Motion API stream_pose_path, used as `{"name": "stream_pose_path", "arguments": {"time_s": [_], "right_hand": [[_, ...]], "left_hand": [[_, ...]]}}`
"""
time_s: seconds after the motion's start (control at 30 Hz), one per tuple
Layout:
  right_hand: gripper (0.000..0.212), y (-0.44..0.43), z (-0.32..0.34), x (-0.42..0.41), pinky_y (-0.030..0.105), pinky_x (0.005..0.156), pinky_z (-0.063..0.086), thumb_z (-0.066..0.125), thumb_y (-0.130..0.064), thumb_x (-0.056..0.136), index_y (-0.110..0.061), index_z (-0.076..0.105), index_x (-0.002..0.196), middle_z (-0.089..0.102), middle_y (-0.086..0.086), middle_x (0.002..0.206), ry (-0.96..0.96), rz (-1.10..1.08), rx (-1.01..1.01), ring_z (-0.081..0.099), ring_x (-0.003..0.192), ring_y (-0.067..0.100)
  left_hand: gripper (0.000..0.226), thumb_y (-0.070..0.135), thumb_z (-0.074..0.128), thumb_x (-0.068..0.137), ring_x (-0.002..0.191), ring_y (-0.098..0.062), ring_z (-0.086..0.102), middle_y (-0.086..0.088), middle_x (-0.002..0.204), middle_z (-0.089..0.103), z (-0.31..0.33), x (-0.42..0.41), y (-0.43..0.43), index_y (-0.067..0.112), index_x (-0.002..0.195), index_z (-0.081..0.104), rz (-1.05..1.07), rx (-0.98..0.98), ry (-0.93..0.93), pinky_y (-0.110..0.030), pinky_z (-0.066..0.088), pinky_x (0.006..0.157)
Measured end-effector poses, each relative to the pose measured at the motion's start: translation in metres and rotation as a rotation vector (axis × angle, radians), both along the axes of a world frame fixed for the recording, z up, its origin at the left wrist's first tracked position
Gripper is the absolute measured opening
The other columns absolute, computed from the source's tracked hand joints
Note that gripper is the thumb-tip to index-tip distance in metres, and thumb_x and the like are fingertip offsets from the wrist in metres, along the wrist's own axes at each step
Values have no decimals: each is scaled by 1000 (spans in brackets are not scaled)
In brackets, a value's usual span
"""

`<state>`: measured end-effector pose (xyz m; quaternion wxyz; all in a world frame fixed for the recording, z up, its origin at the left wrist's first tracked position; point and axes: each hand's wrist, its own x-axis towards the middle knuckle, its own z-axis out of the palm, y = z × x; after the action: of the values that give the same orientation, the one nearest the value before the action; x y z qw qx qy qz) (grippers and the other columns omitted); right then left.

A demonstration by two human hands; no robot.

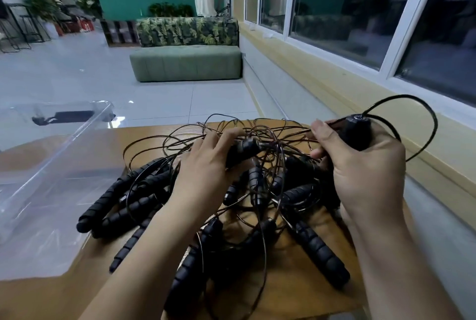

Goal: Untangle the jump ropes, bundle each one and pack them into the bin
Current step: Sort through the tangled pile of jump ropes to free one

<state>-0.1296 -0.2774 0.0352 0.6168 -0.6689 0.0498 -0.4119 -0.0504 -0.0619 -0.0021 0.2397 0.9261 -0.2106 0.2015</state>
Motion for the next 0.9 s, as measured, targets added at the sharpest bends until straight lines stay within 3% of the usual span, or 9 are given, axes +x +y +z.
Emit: {"name": "stream_pose_path", "arguments": {"time_s": [0.07,0.17,0.27,0.37,0.43,0.5,0.6,0.73,0.9], "right_hand": [[18,-2,-2,0,60,67,64,89,-38,89,-31,76,79,76,0,71,6,-17,7,72,62,30],[20,-7,-2,1,56,64,65,89,-36,88,-27,75,77,74,2,69,7,-30,33,71,59,29],[21,-10,-3,3,55,65,65,89,-37,88,-26,75,77,74,2,68,16,-53,30,71,59,29],[20,-9,-4,4,53,64,65,89,-35,89,-26,75,78,75,2,69,15,-56,11,71,60,29],[20,-9,-4,3,50,64,64,88,-33,90,-24,75,78,75,2,69,15,-49,9,71,60,29],[20,-9,-4,3,47,64,63,87,-33,91,-20,75,81,76,3,70,18,-42,7,71,61,29],[22,-8,-3,2,40,61,59,87,-32,92,-17,75,82,76,3,71,20,-39,9,72,60,26],[19,-4,-4,0,42,65,59,85,-32,93,-20,75,82,77,2,73,28,-20,-24,72,61,25],[21,-2,-3,-2,37,65,57,86,-32,93,-23,73,78,75,-1,69,33,-32,-33,72,61,22]], "left_hand": [[77,31,83,88,111,-20,53,9,125,51,-7,3,4,42,146,33,-55,-78,114,-40,45,90],[77,4,82,79,104,-14,53,12,116,48,-11,9,9,34,137,40,-38,-176,135,-29,40,82],[55,10,91,76,98,-14,53,14,111,52,-8,16,11,28,113,55,-10,-149,54,-33,43,80],[33,33,87,86,84,-18,54,15,88,58,-8,16,11,29,97,56,-44,-124,-31,-36,37,67],[32,49,77,92,92,-23,59,13,97,67,-4,10,9,38,117,60,-33,-94,-80,-38,43,71],[50,58,67,95,96,-27,63,7,106,71,2,5,6,44,140,51,4,-88,-52,-38,43,72],[55,63,56,98,95,-30,65,7,107,68,2,2,2,50,147,36,15,-78,6,-36,38,69],[53,56,60,100,86,-25,59,10,105,62,-4,3,1,46,143,30,-16,-149,152,-35,41,72],[68,14,69,89,88,-20,60,10,100,59,-11,10,8,38,137,28,-68,-131,283,-36,44,73]]}}
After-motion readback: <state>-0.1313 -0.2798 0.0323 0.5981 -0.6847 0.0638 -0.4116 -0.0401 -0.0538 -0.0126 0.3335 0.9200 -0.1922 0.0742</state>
